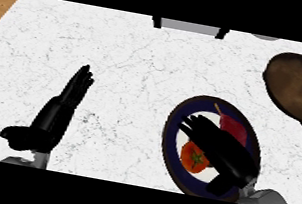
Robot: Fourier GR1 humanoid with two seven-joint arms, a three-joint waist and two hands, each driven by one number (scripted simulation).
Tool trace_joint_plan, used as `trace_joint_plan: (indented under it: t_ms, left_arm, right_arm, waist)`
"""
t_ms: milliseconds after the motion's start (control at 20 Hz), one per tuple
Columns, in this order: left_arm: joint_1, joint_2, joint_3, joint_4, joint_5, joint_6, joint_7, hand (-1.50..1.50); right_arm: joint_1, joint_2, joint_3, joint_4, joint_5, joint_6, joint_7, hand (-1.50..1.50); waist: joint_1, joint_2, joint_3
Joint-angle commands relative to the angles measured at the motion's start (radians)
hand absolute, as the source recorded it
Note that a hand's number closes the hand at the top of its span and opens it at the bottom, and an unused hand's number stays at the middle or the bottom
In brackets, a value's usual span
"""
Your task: Pick the tomato from the plate and place it in the pan
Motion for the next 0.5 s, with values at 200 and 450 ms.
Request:
trace_joint_plan:
  t_ms: [200,450]
  left_arm:
    - [-0.048,-0.049,0.036,0.072,-0.043,-0.013,-0.010,0.00]
    - [0.033,-0.061,-0.004,0.003,-0.061,-0.023,-0.021,0.00]
  right_arm:
    - [-0.083,0.090,-0.031,0.265,0.095,-0.084,-0.035,-1.50]
    - [-0.120,0.065,0.043,0.259,0.201,-0.052,-0.050,1.50]
  waist:
    - [0.001,0.001,0.000]
    - [0.005,0.000,0.000]
